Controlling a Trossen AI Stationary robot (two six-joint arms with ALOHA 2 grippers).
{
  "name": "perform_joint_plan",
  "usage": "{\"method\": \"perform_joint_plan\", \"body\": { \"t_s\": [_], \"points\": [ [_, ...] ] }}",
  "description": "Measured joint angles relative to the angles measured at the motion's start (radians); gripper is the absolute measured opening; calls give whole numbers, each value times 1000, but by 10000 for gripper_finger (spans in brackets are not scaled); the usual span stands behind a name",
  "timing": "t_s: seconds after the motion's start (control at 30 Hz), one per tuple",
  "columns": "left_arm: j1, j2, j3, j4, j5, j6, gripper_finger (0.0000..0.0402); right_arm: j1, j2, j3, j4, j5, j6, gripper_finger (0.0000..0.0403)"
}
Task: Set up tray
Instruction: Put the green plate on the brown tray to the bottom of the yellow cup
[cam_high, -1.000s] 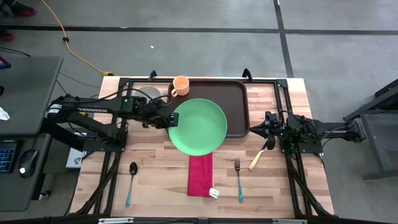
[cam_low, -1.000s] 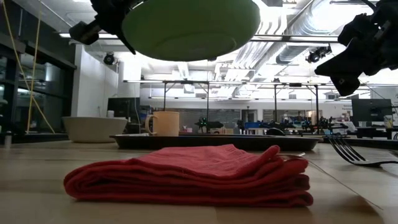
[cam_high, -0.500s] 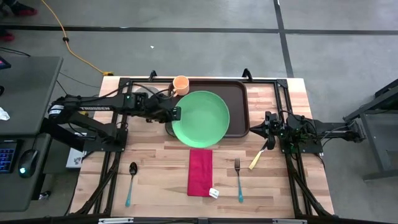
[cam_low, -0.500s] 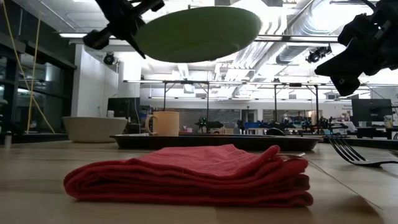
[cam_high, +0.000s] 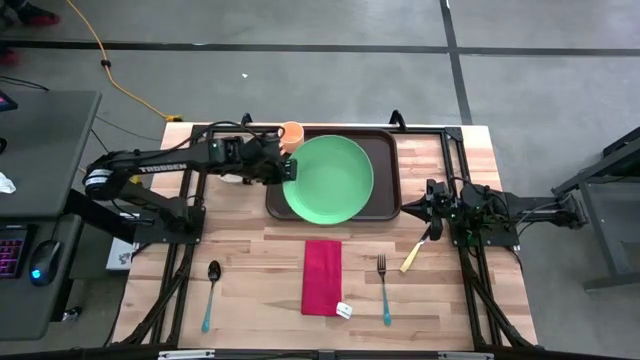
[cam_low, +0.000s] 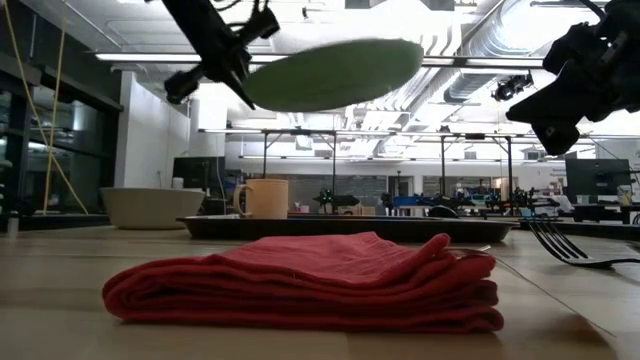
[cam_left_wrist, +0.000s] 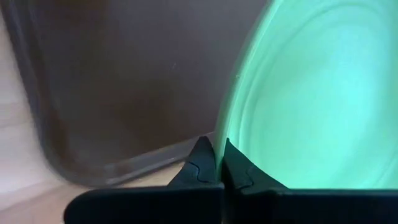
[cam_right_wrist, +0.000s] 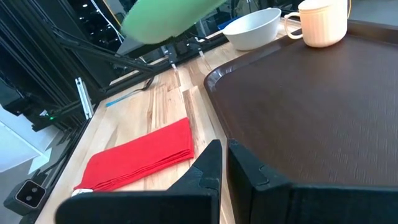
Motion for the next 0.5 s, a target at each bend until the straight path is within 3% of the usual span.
{"method": "perform_joint_plan", "body": {
  "t_s": [0.3,0.5],
  "points": [
    [19,51,2,66,3,19,14,0,5,0,1,0,0,0],
    [53,112,73,50,8,64,14,0,4,0,1,1,0,0]
  ]
}}
